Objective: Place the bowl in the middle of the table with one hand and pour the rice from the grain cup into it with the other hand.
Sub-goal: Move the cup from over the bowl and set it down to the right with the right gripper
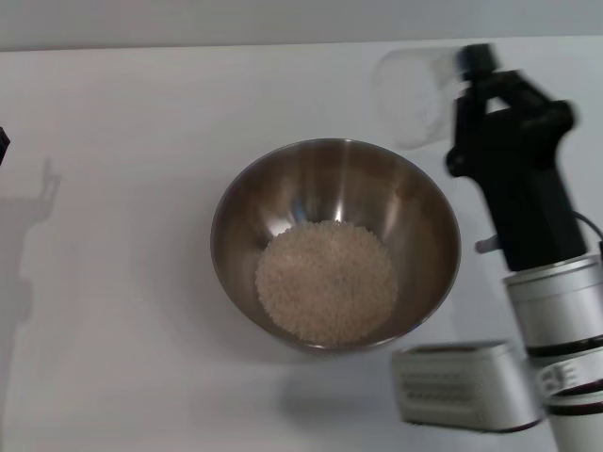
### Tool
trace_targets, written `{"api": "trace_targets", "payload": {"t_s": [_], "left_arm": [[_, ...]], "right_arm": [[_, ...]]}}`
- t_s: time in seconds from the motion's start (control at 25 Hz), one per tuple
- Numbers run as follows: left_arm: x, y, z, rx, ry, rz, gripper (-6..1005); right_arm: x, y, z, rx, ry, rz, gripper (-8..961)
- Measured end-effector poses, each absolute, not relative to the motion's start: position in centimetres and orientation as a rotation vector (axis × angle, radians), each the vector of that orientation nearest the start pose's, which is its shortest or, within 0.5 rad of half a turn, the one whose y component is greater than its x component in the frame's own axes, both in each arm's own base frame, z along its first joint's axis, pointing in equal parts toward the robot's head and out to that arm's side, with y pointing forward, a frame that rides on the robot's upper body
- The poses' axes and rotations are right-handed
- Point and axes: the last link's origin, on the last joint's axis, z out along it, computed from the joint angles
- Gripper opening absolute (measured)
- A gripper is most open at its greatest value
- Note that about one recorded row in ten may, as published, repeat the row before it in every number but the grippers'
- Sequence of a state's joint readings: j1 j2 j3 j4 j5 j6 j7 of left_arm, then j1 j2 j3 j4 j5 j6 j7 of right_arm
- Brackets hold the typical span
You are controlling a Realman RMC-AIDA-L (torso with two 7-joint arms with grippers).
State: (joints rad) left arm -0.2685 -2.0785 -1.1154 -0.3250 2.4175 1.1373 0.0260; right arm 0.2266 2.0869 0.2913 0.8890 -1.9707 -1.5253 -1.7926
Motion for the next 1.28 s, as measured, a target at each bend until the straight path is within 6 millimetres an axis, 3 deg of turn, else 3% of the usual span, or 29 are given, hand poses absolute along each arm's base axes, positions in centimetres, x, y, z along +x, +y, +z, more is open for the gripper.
{"api": "trace_targets", "payload": {"t_s": [0.16, 0.28, 0.4, 0.44, 0.64, 0.92, 1.0, 1.08, 1.28], "left_arm": [[-35.2, 30.3, 0.6, -1.418, -0.532, -0.595, 826], [-35.2, 30.4, 0.6, -1.419, -0.531, -0.596, 827], [-35.2, 30.4, 0.6, -1.419, -0.531, -0.596, 827], [-35.1, 30.4, 0.5, -1.419, -0.531, -0.597, 827], [-35.1, 30.4, 0.5, -1.419, -0.531, -0.599, 827], [-35.1, 30.4, 0.5, -1.421, -0.53, -0.6, 826], [-35.1, 30.4, 0.5, -1.422, -0.529, -0.598, 826], [-35.0, 30.5, 0.5, -1.424, -0.528, -0.6, 826], [-34.9, 30.4, 0.4, -1.427, -0.526, -0.602, 826]], "right_arm": [[19.4, 23.8, -5.6, -1.332, -0.336, 0.184, 51], [20.0, 24.1, -5.4, -1.35, -0.232, 0.267, 51], [21.5, 24.5, -4.8, -1.368, -0.038, 0.465, 52], [22.8, 24.8, -4.3, -1.358, 0.074, 0.563, 52], [25.3, 24.6, -3.4, -1.338, 0.176, 0.673, 53], [24.7, 23.3, -3.0, -1.303, 0.093, 0.684, 55], [25.6, 23.6, -2.8, -1.304, 0.151, 0.703, 55], [28.6, 24.5, -2.3, -1.332, 0.31, 0.791, 55], [30.7, 25.2, -2.2, -1.379, 0.396, 0.791, 56]]}}
